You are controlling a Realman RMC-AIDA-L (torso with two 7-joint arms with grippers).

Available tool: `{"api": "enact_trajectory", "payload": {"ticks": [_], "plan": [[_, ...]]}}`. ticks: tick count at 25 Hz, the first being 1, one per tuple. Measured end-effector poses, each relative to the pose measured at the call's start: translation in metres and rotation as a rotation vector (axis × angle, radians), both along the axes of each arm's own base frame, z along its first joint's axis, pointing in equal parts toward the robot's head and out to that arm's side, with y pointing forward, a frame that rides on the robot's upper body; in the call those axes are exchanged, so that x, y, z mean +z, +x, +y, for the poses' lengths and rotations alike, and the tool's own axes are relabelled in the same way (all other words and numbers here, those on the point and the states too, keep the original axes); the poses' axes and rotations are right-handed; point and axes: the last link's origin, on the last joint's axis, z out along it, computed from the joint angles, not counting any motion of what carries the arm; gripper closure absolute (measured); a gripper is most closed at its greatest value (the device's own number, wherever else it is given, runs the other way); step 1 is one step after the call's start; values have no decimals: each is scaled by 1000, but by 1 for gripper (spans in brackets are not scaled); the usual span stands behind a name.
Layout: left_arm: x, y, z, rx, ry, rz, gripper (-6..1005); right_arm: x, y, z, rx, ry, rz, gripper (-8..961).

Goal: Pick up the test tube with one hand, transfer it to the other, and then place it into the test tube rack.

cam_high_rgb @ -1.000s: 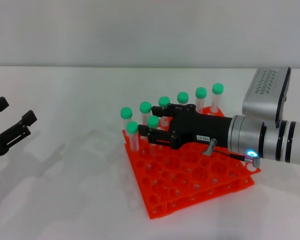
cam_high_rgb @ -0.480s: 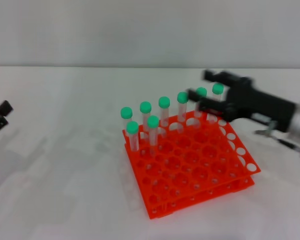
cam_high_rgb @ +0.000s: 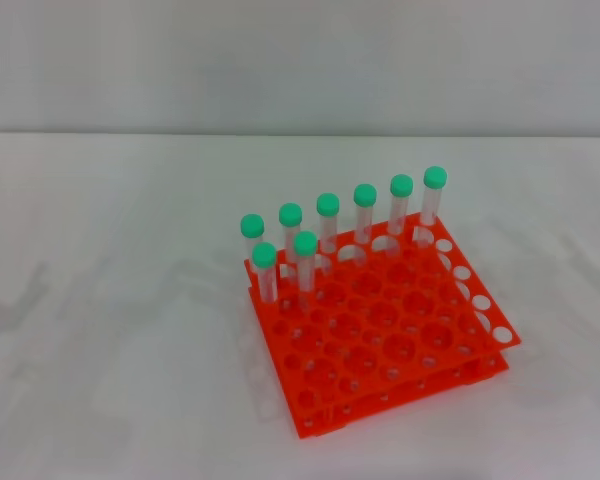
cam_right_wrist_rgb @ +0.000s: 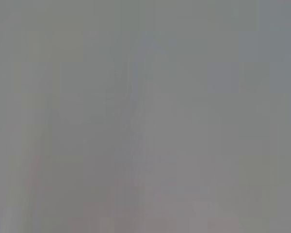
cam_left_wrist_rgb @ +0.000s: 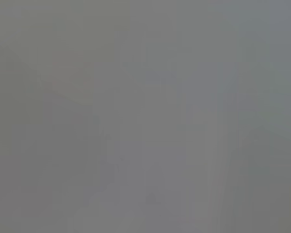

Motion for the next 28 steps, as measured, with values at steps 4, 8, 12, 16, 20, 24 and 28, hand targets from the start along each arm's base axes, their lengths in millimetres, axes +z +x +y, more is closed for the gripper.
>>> {"api": "enact_trajectory", "payload": {"ticks": [4,8,12,16,20,24,28], "plan": [[-4,-1,2,22,28,-5,119,3,15,-9,-42,43,17,229],[-7,-1,3,28,37,-6,119,2,33,-31,-74,129,26,229],[-9,-1,3,27,36,-11,119,2,45,-41,-132,176,39,228],[-13,-2,2,38,31,-30,119,2,55,-48,-177,207,41,228],[-18,-4,3,61,21,-49,119,2,58,-49,-186,232,-22,227],[-23,-2,5,67,32,-78,119,10,59,-47,-199,293,-32,227],[-27,0,4,68,62,-94,119,21,63,-48,-224,355,-8,227]]}}
